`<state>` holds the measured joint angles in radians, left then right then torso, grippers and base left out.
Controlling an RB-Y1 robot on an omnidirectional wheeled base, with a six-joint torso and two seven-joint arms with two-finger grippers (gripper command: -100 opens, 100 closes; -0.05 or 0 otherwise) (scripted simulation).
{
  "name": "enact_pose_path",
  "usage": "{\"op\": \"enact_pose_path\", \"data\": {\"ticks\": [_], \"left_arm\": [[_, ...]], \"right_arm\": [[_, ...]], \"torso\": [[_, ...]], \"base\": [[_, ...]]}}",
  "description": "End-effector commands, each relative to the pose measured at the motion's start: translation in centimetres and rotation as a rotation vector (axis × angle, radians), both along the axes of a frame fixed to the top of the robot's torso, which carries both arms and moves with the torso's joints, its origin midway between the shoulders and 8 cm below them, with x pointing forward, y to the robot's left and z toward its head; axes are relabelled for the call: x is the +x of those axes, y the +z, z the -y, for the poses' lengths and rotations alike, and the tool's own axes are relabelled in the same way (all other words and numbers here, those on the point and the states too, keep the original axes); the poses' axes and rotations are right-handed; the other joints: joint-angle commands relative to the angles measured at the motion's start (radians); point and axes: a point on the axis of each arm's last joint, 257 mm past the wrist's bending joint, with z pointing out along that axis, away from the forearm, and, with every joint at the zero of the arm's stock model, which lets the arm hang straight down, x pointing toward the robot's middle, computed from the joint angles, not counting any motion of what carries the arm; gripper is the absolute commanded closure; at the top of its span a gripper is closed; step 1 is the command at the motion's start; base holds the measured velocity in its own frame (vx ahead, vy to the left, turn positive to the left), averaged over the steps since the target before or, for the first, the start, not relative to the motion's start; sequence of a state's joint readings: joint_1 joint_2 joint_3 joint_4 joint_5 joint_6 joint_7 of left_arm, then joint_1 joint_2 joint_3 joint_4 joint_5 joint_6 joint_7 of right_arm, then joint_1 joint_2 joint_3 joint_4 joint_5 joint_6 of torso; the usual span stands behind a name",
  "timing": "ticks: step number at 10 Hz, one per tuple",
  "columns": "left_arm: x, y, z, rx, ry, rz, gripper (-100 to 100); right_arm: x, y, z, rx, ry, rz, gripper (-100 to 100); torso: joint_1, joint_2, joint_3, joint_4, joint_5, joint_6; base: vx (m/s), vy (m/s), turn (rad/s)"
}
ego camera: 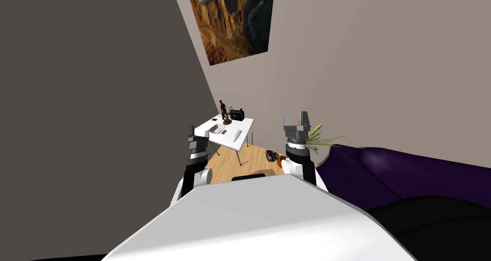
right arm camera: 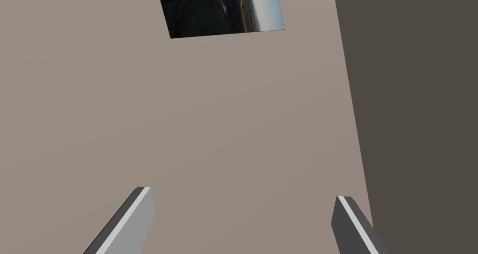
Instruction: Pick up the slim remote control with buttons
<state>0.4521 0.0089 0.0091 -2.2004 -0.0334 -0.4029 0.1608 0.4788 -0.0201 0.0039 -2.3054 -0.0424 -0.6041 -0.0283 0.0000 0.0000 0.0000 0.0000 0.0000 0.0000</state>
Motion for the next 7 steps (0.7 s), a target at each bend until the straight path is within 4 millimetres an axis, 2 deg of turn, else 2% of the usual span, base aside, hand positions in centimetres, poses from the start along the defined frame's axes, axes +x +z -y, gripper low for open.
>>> {"op": "enact_pose_path", "data": {"ticks": [1, 3, 7], "left_arm": [[0.3, -0.1, 0.3, 0.016, -0.018, -0.013, -100], [1.0, -0.3, 0.7, 0.031, -0.048, -0.042, -100], [2.7, -1.3, 1.5, 0.033, -0.100, -0.119, -100]], "right_arm": [[0.0, 0.0, 0.0, 0.000, 0.000, 0.000, 0], [0.0, 0.0, 0.0, 0.000, 0.000, 0.000, 0], [0.0, 0.0, 0.0, 0.000, 0.000, 0.000, 0]], "torso": [[0.000, 0.000, 0.000, 0.000, 0.000, 0.000], [-0.002, 0.001, 0.001, 0.000, 0.000, 0.000], [-0.008, 0.002, 0.001, 0.000, -0.002, 0.000]], "base": [[-0.006, -0.019, -0.009], [-0.029, -0.055, -0.014], [-0.031, -0.106, -0.015]]}}
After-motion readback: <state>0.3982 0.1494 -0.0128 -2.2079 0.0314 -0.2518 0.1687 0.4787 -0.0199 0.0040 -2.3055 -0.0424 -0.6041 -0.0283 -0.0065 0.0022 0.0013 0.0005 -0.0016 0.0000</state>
